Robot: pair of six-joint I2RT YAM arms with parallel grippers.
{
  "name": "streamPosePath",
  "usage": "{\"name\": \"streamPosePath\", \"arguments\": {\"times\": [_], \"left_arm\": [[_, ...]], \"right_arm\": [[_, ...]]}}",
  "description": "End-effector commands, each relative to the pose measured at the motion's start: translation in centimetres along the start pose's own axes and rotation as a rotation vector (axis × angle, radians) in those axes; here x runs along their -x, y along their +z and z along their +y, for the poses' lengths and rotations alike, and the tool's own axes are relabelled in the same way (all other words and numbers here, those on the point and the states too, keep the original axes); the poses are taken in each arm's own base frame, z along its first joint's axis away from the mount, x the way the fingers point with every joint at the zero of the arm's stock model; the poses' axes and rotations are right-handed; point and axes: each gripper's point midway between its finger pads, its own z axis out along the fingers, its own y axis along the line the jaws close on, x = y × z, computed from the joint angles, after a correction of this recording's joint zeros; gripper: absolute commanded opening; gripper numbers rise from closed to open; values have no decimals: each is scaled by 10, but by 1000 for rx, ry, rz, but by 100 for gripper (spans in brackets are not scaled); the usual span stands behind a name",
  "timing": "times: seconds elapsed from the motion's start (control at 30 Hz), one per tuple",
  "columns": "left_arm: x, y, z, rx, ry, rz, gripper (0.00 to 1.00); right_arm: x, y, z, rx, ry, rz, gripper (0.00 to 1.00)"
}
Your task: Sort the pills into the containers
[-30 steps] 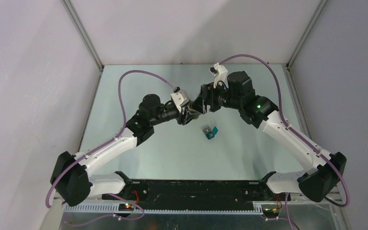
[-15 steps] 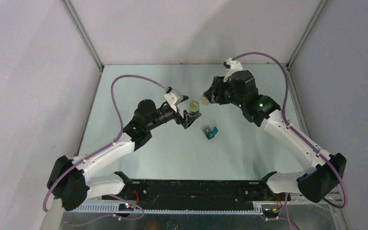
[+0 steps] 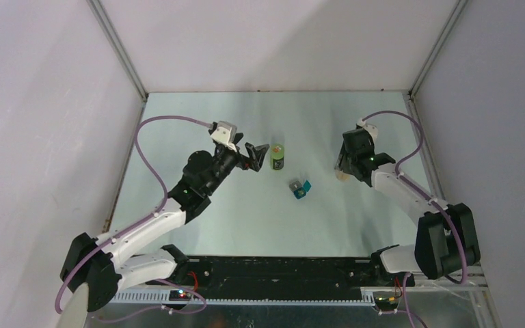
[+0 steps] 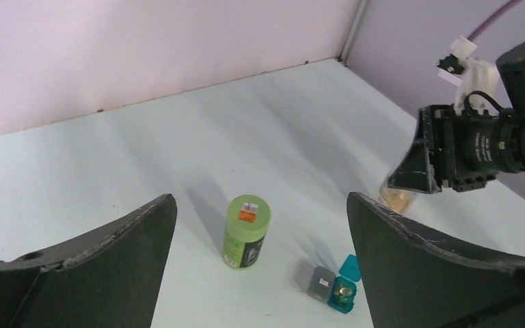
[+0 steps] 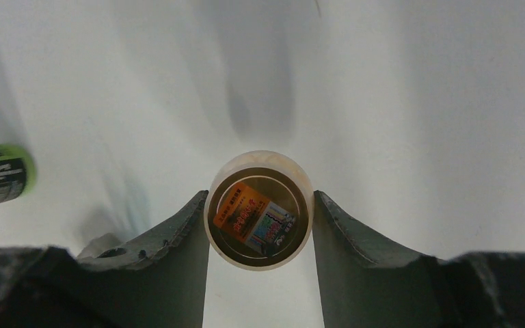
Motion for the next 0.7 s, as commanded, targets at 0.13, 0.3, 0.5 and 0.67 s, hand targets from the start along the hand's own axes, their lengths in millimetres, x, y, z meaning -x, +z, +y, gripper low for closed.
{"name": "streamPosePath", "arguments": {"times": [0.13, 0.3, 0.5, 0.67], "left_arm": [[11, 1, 17, 97, -47, 22, 99], [12, -4, 15, 80, -44, 0, 99], [7, -3, 25, 139, -110, 11, 99], [3, -4, 37, 217, -154, 39, 99]], "right_arm": [[-2, 29, -10, -74, 48, -24, 37], [-8, 32, -10, -81, 34, 4, 54], [7, 16, -7, -58, 26, -25, 78], [22, -7, -1, 5, 14, -62, 80]]}}
